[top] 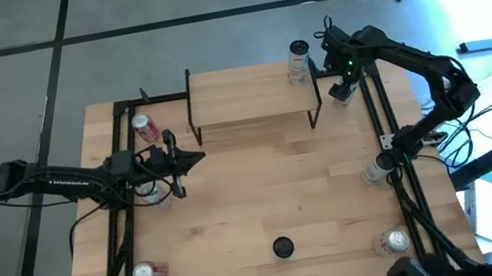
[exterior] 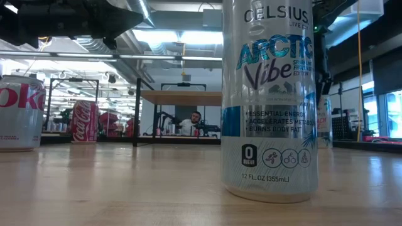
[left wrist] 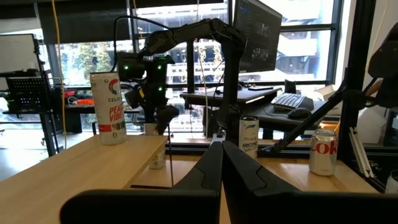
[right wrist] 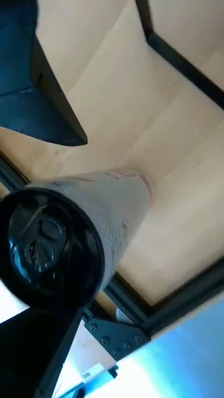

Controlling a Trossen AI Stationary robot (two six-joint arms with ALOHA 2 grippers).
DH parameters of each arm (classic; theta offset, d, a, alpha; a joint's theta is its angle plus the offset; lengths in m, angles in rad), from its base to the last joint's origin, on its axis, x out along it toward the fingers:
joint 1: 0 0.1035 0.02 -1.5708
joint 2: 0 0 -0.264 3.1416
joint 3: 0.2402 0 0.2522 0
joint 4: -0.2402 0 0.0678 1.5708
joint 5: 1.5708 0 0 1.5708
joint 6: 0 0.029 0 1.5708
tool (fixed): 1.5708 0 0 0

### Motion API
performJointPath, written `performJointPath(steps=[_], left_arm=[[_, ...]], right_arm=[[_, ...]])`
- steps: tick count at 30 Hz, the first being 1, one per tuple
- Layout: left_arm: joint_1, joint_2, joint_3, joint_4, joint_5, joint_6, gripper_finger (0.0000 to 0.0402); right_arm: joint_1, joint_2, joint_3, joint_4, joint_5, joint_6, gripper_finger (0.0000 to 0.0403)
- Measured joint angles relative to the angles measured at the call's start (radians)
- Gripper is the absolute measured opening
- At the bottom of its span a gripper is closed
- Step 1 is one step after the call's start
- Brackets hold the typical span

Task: Place canned beverage on shelf
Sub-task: Put the white pink soda can on the shelf aligned with the other white pink soda can

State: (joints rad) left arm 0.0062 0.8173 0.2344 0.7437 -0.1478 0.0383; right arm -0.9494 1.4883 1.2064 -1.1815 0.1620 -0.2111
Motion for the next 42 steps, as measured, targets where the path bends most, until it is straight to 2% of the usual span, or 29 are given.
performJointPath(steps=[4,9,10,19,24,31,34,42], left_arm=[[0.0,0.0,0.0,0.001,0.0,0.0,0.0],[0.0,0.0,0.0,0.001,0.0,0.0,0.0],[0.0,0.0,0.0,0.001,0.0,0.0,0.0],[0.0,0.0,0.0,0.012,0.0,0.01,0.0],[0.0,0.0,0.0,0.014,0.0,0.025,0.0],[0.0,0.0,0.0,0.016,0.0,0.024,0.0],[0.0,0.0,0.0,0.016,0.0,0.024,0.0],[0.0,0.0,0.0,0.017,0.0,0.023,0.0]], right_arm=[[0.0,0.003,-0.007,0.002,0.006,0.0,0.034],[0.0,-0.002,-0.029,0.001,0.012,-0.004,0.0242],[0.001,-0.004,-0.03,0.001,0.012,-0.005,0.0232],[0.107,-0.084,-0.009,-0.083,-0.006,0.02,0.0232],[0.23,-0.132,-0.009,-0.155,-0.006,0.1,0.0232],[0.412,-0.163,-0.01,-0.208,-0.083,0.209,0.0232],[0.508,-0.171,-0.009,-0.231,-0.078,0.263,0.0232],[0.67,-0.172,-0.009,-0.267,-0.087,0.382,0.0232]])
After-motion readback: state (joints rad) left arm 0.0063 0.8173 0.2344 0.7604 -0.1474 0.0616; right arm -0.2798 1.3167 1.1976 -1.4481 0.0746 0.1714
